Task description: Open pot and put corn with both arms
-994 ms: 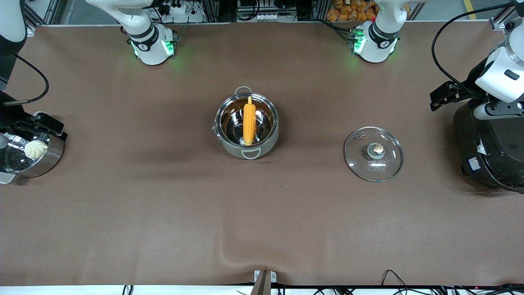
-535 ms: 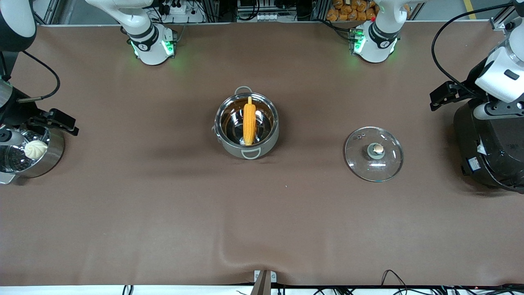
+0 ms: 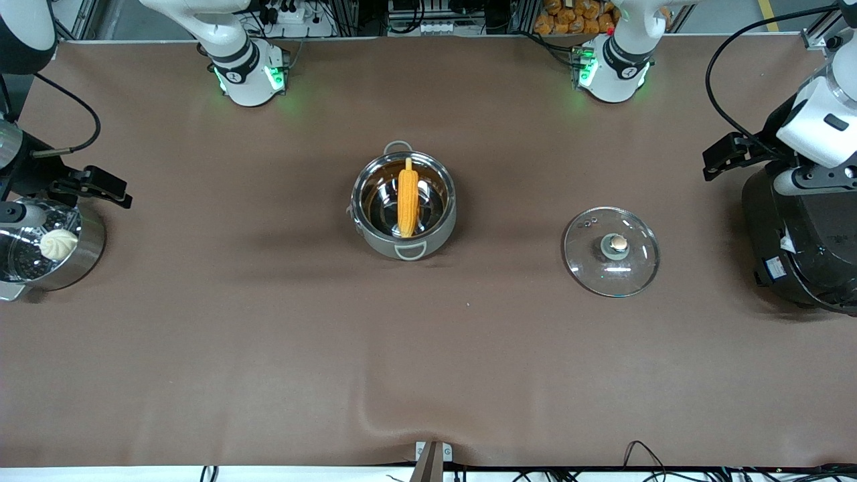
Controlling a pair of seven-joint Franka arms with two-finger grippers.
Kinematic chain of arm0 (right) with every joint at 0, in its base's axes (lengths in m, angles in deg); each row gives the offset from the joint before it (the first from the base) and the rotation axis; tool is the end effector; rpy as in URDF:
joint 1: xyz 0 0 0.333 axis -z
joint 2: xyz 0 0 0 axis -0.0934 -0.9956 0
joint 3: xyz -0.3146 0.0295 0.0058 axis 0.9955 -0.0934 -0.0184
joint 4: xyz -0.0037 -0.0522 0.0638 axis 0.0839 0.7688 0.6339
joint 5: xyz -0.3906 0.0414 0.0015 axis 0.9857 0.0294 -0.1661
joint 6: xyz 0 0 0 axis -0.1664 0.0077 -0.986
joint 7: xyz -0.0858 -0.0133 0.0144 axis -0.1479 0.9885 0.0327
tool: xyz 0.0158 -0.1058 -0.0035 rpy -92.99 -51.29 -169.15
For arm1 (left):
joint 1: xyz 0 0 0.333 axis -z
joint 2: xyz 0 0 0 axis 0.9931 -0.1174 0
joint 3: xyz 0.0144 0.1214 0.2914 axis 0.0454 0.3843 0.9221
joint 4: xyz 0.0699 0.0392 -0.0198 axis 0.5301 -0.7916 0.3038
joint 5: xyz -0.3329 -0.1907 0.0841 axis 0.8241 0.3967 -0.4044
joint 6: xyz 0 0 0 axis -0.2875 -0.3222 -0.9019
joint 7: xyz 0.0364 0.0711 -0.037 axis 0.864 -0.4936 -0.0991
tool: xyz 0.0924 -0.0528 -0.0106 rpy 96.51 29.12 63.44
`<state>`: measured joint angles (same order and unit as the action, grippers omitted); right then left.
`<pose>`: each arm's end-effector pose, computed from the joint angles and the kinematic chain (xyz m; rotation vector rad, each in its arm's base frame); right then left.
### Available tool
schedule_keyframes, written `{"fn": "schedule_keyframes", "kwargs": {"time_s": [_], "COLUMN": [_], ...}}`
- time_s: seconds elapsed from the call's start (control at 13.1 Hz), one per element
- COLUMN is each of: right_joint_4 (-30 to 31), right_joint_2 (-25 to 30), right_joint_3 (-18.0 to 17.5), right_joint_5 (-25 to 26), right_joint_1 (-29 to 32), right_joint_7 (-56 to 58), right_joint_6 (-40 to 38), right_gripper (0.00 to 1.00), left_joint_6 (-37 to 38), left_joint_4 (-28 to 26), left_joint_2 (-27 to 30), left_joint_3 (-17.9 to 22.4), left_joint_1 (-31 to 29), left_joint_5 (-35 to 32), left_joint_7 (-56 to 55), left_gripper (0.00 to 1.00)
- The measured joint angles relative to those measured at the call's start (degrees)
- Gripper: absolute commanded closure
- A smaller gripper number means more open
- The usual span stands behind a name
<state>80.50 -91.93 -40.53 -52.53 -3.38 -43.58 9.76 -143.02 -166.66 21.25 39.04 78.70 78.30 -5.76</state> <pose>0.5728 -0.0050 0.5866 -3.1080 0.0697 0.0486 0.5523 -0.0736 0.6283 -3.1099 -0.0540 0.0436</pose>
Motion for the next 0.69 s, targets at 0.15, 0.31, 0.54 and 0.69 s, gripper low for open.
{"fn": "schedule_keyframes", "kwargs": {"time_s": [0.15, 0.31, 0.54, 0.69], "right_joint_4": [0.0, 0.0, 0.1, 0.2], "right_joint_2": [0.0, 0.0, 0.0, 0.0], "right_joint_3": [0.0, 0.0, 0.0, 0.0], "right_joint_5": [0.0, 0.0, 0.0, 0.0], "right_joint_1": [0.0, 0.0, 0.0, 0.0], "right_joint_7": [0.0, 0.0, 0.0, 0.0], "right_joint_6": [-0.4, -1.0, -1.8, -1.9], "right_gripper": [0.0, 0.0, 0.0, 0.0], "left_joint_6": [0.0, 0.0, 0.0, 0.0], "left_joint_4": [0.0, 0.0, 0.0, 0.0], "left_joint_2": [-0.1, -0.2, -0.2, -0.2], "left_joint_3": [-0.1, -0.1, -0.2, -0.2], "left_joint_1": [0.0, 0.1, 0.1, 0.1], "left_joint_5": [0.0, 0.0, 0.0, 0.0], "left_joint_7": [0.0, 0.0, 0.0, 0.0], "left_gripper": [0.0, 0.0, 0.0, 0.0]}}
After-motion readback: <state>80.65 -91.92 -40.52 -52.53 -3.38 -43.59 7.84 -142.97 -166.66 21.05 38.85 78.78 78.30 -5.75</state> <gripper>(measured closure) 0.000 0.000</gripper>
